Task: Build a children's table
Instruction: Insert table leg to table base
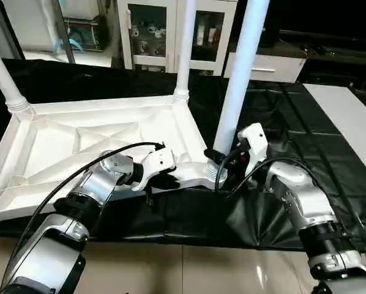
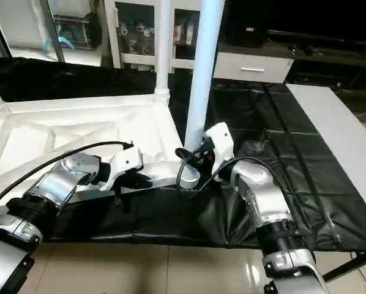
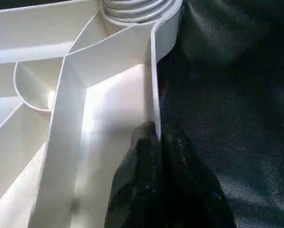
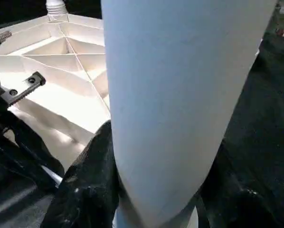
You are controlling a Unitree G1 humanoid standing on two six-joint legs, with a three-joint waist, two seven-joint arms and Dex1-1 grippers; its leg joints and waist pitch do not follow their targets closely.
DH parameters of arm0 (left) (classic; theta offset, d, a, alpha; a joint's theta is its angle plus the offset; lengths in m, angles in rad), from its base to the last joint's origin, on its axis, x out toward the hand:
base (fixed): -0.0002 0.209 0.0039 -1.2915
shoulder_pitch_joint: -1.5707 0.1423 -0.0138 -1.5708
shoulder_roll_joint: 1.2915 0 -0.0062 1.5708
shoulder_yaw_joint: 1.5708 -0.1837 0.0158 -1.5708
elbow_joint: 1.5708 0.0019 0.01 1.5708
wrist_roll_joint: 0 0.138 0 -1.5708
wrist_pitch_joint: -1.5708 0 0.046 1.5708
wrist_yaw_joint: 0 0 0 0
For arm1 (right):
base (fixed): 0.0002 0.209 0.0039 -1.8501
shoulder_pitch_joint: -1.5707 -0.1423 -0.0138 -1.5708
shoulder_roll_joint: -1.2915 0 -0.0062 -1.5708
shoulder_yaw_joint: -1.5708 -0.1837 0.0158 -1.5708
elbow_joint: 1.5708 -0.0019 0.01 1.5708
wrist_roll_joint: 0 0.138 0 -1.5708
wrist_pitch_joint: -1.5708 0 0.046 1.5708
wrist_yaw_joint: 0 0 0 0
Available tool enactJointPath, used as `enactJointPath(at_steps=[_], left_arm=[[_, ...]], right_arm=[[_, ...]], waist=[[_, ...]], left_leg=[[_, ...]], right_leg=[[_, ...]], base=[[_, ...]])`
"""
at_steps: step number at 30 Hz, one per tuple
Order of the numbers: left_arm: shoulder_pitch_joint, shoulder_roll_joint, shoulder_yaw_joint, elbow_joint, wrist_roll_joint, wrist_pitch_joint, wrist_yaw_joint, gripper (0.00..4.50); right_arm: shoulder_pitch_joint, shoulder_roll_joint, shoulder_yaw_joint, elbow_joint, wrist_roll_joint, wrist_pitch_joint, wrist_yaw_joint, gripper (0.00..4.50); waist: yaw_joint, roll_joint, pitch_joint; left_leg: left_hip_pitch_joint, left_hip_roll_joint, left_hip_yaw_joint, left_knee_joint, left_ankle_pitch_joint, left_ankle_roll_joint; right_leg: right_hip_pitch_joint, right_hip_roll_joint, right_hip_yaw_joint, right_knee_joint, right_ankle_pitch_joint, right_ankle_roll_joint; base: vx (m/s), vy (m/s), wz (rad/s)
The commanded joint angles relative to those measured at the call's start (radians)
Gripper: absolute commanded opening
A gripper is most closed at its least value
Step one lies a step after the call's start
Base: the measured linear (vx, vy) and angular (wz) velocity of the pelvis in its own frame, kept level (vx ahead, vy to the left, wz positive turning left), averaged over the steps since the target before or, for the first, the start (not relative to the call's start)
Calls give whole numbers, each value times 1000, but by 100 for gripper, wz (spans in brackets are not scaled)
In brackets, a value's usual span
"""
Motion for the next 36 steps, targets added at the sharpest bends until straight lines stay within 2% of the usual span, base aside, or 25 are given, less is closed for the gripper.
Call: enactJointPath(at_steps=[1,5,8,11,12,16,20,24,30,32,36], left_arm=[[38,22,-46,39,67,27,17,0],[40,22,-47,36,67,27,17,0],[41,21,-48,36,68,26,19,0],[42,20,-47,34,69,23,23,0],[42,20,-46,32,68,23,25,0],[42,20,-46,30,67,23,27,0],[43,24,-46,24,66,25,22,0],[41,26,-48,26,68,20,19,0],[35,27,-53,30,71,14,16,0],[33,26,-55,32,72,14,14,0],[33,28,-57,32,71,14,13,0]], right_arm=[[55,-22,20,83,-34,65,-6,185],[73,-23,30,82,-39,59,-5,185],[97,-22,31,93,-43,50,-5,185],[116,-1,-12,101,-17,26,-35,185],[118,22,-69,112,36,44,-56,185],[110,30,-112,140,72,73,-70,185],[91,13,-120,170,80,105,-58,185],[66,-22,-107,184,67,120,-25,185],[21,-101,-23,207,-1,106,55,185],[2,-130,28,204,-40,87,99,185],[-20,-147,77,190,-56,85,143,185]], waist=[[-8,13,-21],[-6,13,-21],[-5,13,-22],[-5,13,-22],[-6,12,-23],[-9,12,-23],[-8,17,-21],[-9,17,-23],[-7,19,-22],[-6,18,-22],[-7,17,-20]], left_leg=[[13,37,-24,-84,-433,-46],[16,37,-24,-85,-445,-47],[14,38,-23,-86,-434,-48],[18,39,-24,-88,-459,-54],[18,39,-25,-90,-460,-54],[17,40,-27,-92,-476,-55],[20,39,-26,-91,-484,-58],[18,39,-26,-91,-472,-58],[16,38,-19,-88,-436,-54],[14,38,-22,-88,-437,-53],[16,39,-22,-89,-446,-49]], right_leg=[[-1,-62,47,-106,-400,-137],[-3,-62,48,-109,-414,-130],[-2,-61,48,-107,-379,-137],[-5,-61,47,-109,-380,-139],[-3,-61,47,-109,-371,-140],[-2,-61,45,-110,-375,-146],[-6,-63,46,-115,-407,-139],[-4,-62,45,-114,-398,-137],[0,-59,45,-108,-326,-164],[3,-61,44,-107,-346,-160],[2,-63,45,-111,-380,-155]], base=[[0,0,0],[0,0,0],[0,0,0],[0,0,0],[0,0,0],[0,0,0],[0,0,0],[0,0,0],[0,0,0],[0,0,0],[0,0,0]])
